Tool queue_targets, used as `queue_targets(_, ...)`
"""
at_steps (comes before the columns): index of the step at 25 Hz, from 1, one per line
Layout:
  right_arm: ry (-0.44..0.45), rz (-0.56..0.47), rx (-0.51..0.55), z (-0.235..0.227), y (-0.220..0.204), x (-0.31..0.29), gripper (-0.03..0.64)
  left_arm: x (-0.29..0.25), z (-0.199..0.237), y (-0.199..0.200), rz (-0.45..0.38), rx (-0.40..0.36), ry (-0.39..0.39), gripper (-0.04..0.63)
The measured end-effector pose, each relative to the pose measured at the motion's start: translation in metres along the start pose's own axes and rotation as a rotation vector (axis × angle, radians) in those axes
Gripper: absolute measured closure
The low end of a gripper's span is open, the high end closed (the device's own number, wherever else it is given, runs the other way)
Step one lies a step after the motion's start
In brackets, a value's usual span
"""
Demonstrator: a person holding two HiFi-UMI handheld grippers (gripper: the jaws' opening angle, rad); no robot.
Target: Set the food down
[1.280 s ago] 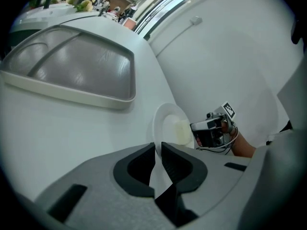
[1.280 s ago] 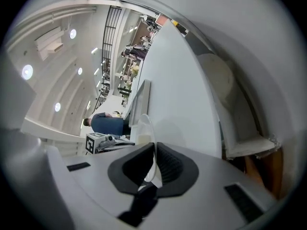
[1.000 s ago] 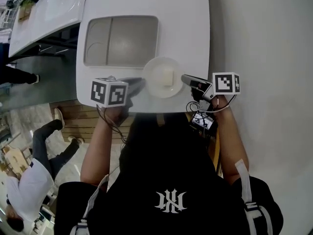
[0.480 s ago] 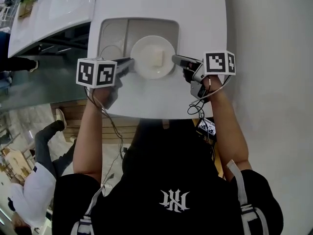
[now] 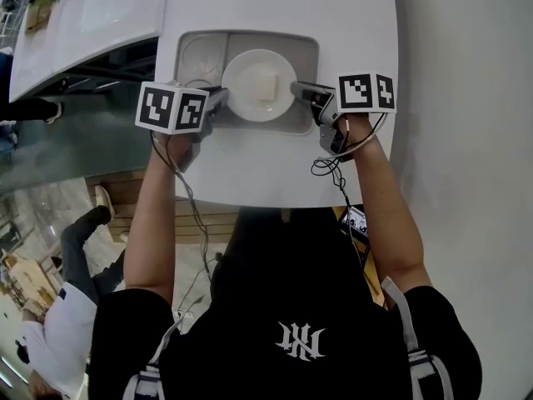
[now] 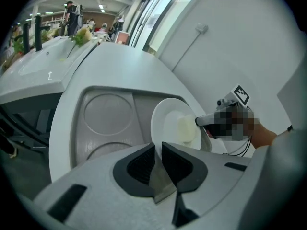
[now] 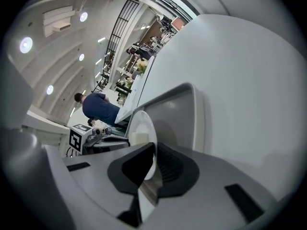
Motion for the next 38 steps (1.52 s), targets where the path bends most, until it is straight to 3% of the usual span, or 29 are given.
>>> queue_targets(8,-0.177,0.047,0.183,0.022,0.031,-0.048,0.597,0.004,0.049,0.022,0.047,-0.045,0.06,0.554)
queue_targets(14,-0.294,0.071,0.366,0.03,0.032,-0.064,0.566,-0.004,0.054,0.025,0.121,-0.16,0.199,0.546)
queue_targets(20,-0.407,0.097,0.568,0.038,0.035,-0.085,0.541,-0.005,0.062,0.033,0.127,-0.278,0.302,0.546)
queue_targets(24,-0.36,0.039,0.586,0.039,0.037,-0.082,0.54,-0.002,0.065,0.027,0.099,-0.319,0.336,0.545)
queue_targets(26,-0.261,-0.124,0.627,0.045,0.04,-0.063,0.55,0.012,0.066,0.025,-0.058,-0.342,0.345,0.546)
queue_targets(28,-0.13,-0.288,0.672,0.061,0.028,-0.027,0.598,0.041,0.055,0.013,-0.315,-0.335,0.24,0.548)
queue_targets(30,0.035,-0.368,0.675,0.08,-0.003,0.014,0.612,0.066,0.028,-0.015,-0.551,-0.27,-0.009,0.551)
queue_targets(31,0.117,-0.39,0.661,0.089,-0.023,0.034,0.612,0.073,0.008,-0.035,-0.627,-0.234,-0.144,0.562)
queue_targets(32,0.185,-0.408,0.64,0.099,-0.043,0.052,0.612,0.077,-0.014,-0.055,-0.671,-0.202,-0.257,0.584)
queue_targets(34,0.289,-0.436,0.585,0.115,-0.072,0.075,0.612,0.073,-0.05,-0.091,-0.676,-0.153,-0.394,0.589)
queue_targets(38,0.439,-0.449,0.551,0.126,-0.086,0.073,0.613,0.044,-0.083,-0.109,-0.653,-0.104,-0.485,0.591)
Point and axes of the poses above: the fingertips, and each gripper's own axes: x backward along the fingers, z to its left, y out of its top, the point moved 7 cm from there along x, backward along the fingers, and after that the axes turned 3 degrees about -y, right-handed, at the moved point
